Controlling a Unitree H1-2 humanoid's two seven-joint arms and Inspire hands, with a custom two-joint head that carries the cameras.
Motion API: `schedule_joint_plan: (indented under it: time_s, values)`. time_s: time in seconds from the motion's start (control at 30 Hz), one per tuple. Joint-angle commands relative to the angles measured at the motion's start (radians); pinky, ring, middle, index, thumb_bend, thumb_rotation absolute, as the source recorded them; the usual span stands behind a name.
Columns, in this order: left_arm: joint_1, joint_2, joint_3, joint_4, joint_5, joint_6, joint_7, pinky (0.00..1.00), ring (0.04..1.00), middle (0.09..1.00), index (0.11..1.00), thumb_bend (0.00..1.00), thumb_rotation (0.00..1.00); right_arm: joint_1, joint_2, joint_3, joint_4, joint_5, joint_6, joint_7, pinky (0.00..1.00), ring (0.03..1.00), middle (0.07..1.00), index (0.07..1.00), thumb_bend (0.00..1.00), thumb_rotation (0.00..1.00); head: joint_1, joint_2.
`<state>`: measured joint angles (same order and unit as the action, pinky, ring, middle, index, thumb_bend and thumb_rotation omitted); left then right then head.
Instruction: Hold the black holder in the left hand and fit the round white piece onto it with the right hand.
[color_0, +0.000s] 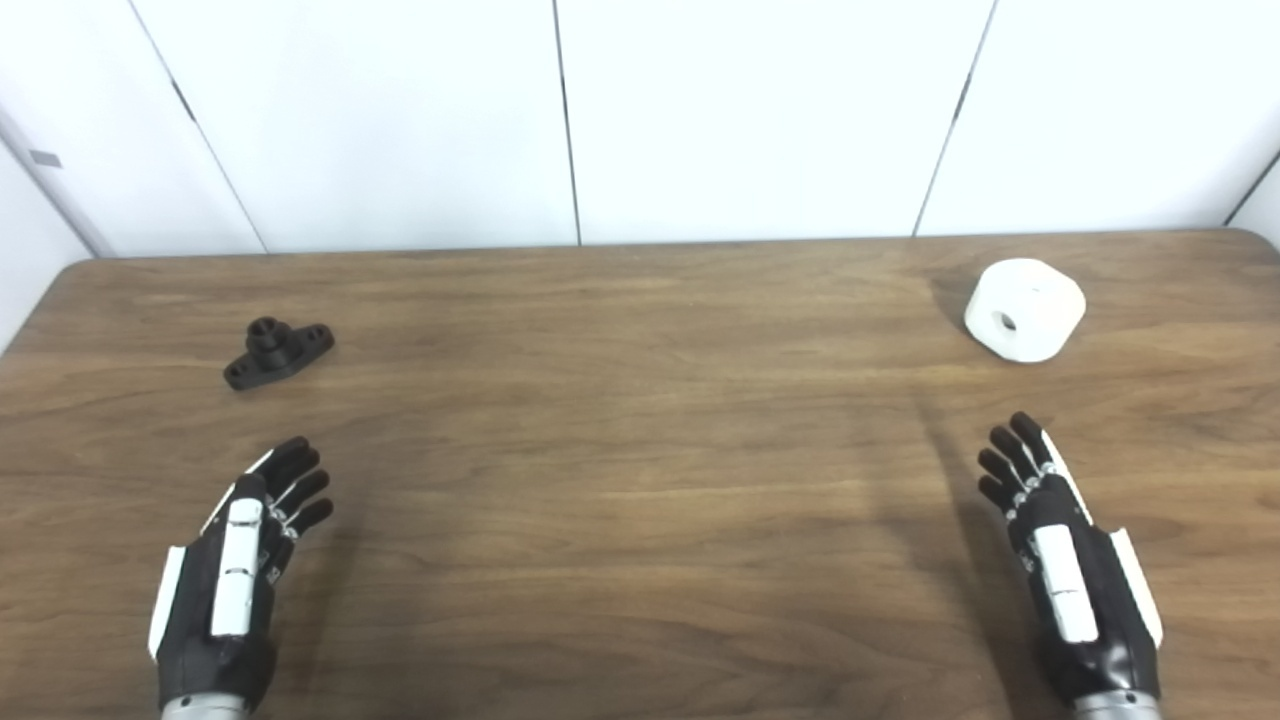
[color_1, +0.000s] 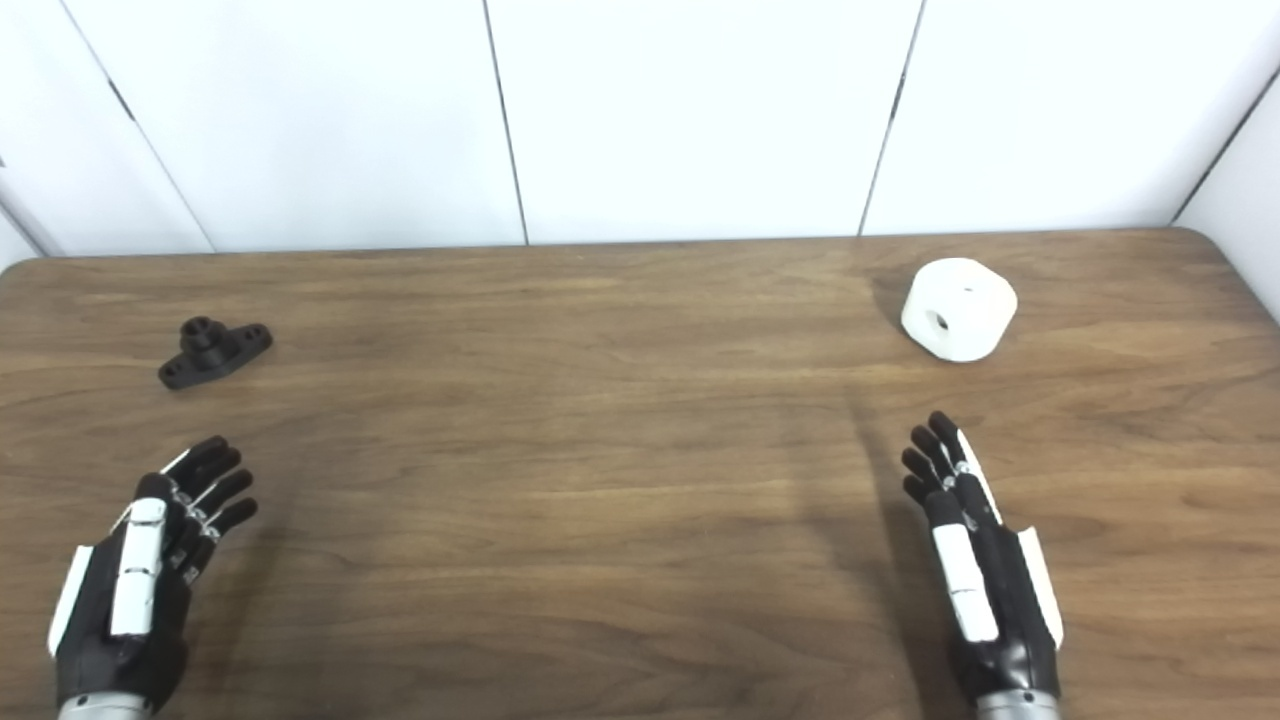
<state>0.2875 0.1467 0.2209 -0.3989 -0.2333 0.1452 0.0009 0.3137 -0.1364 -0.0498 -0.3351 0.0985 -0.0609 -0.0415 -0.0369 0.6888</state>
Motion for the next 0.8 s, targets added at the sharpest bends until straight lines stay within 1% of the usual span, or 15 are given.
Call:
schedule_joint_plan:
  time_s: [0.0,0.17,0.2,0.27,0.33,0.43,0.47,0.5,0.63,0.7,0.77]
  values:
    - [-0.016,0.001,0.006,-0.039,0.009,-0.025,0.002,0.81,0.834,0.842,0.809,0.51,0.82,-0.011,0.036,-0.003,-0.029,0.009,-0.022,0.000,0.91,0.917,0.933,0.942,0.57,0.88,0.009,-0.001]
    - [-0.012,-0.020,-0.004,-0.042,0.023,-0.031,0.011,0.79,0.818,0.826,0.796,0.48,0.78,-0.009,0.017,-0.014,-0.015,0.029,-0.042,0.014,0.93,0.929,0.934,0.938,0.58,0.89,0.093,-0.022]
    - [-0.011,-0.026,-0.009,-0.043,0.026,-0.031,0.013,0.78,0.816,0.824,0.795,0.47,0.77,-0.009,0.011,-0.018,-0.008,0.038,-0.049,0.019,0.93,0.932,0.936,0.940,0.58,0.89,0.125,-0.035]
    - [-0.007,-0.039,-0.019,-0.050,0.032,-0.026,0.020,0.78,0.816,0.827,0.799,0.48,0.77,-0.010,0.002,-0.026,0.003,0.053,-0.059,0.029,0.94,0.933,0.936,0.939,0.59,0.89,0.148,-0.048]
    - [-0.003,-0.050,-0.032,-0.048,0.039,-0.030,0.025,0.79,0.821,0.832,0.805,0.49,0.77,-0.010,-0.009,-0.035,0.019,0.063,-0.071,0.042,0.95,0.944,0.939,0.943,0.60,0.90,0.189,-0.077]
    - [-0.001,-0.056,-0.054,-0.030,0.052,-0.060,0.030,0.80,0.832,0.838,0.806,0.47,0.77,-0.011,-0.013,-0.052,0.036,0.095,-0.070,0.056,0.97,0.950,0.937,0.944,0.60,0.90,0.224,-0.107]
    - [-0.001,-0.057,-0.059,-0.025,0.055,-0.066,0.031,0.80,0.834,0.840,0.808,0.47,0.77,-0.011,-0.012,-0.057,0.039,0.104,-0.066,0.059,0.97,0.949,0.936,0.940,0.60,0.89,0.227,-0.110]
    - [0.000,-0.061,-0.063,-0.020,0.055,-0.073,0.033,0.80,0.836,0.840,0.808,0.47,0.76,-0.011,-0.015,-0.061,0.047,0.112,-0.069,0.066,0.97,0.952,0.937,0.939,0.60,0.89,0.245,-0.126]
    - [0.003,-0.080,-0.082,-0.002,0.070,-0.099,0.050,0.79,0.827,0.830,0.799,0.46,0.69,-0.016,-0.022,-0.075,0.075,0.130,-0.093,0.086,1.00,0.984,0.958,0.949,0.57,0.93,0.286,-0.152]
    - [0.003,-0.085,-0.092,0.007,0.077,-0.112,0.057,0.78,0.814,0.819,0.790,0.45,0.66,-0.021,-0.019,-0.085,0.086,0.130,-0.096,0.085,1.00,0.981,0.950,0.941,0.59,0.93,0.312,-0.163]
    - [0.002,-0.082,-0.108,0.022,0.090,-0.132,0.055,0.79,0.820,0.824,0.789,0.43,0.67,-0.029,-0.017,-0.094,0.105,0.138,-0.103,0.086,1.00,0.974,0.946,0.949,0.62,0.92,0.332,-0.173]
